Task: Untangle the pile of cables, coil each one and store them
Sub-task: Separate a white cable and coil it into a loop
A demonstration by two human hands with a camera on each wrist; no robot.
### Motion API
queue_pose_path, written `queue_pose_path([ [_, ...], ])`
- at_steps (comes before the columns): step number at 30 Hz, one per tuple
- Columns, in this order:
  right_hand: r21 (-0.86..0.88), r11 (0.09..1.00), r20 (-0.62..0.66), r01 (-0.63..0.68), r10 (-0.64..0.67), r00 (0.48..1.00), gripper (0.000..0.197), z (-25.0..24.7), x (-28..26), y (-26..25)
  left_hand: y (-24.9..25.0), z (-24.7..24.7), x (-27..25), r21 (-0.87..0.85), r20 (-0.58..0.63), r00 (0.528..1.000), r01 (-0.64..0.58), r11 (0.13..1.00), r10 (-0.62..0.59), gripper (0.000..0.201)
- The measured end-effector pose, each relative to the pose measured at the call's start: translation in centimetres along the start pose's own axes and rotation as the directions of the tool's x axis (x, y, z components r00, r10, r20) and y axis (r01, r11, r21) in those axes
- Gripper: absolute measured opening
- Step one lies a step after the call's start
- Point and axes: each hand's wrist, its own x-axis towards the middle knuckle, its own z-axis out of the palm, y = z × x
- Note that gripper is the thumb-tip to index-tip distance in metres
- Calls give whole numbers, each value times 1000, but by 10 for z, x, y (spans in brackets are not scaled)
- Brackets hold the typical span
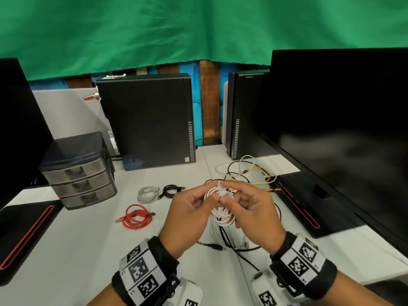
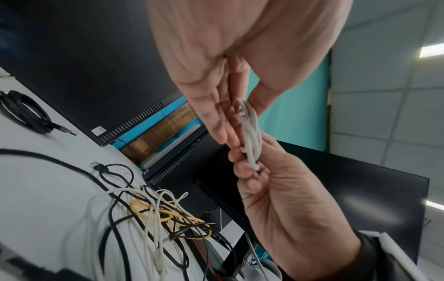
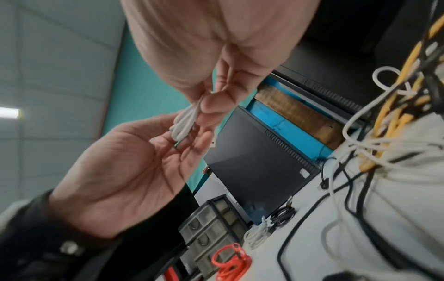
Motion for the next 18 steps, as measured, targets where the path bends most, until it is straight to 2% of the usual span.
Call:
queue_pose_path([
  [3,-82,987,81,136,-129,988,39,-2,-1,0,2,-4,0,1,7,1000,24,1000,-24,31],
  [8,-161,951,114,265,-249,962,16,-6,2,2,-2,-5,1,-27,21,997,77,997,-76,30],
  [11,-214,938,61,273,-266,962,6,-8,3,4,-3,-6,3,-34,54,993,108,994,-106,31],
  [13,-254,925,64,282,-274,959,5,-10,3,4,-4,-6,3,21,127,980,151,988,-153,32],
  [15,-314,900,99,302,-285,953,8,-11,2,4,-7,-5,1,103,205,955,195,975,-212,28],
  [18,-377,876,137,303,-271,953,17,-11,3,5,-11,-3,1,164,226,948,191,968,-225,24],
])
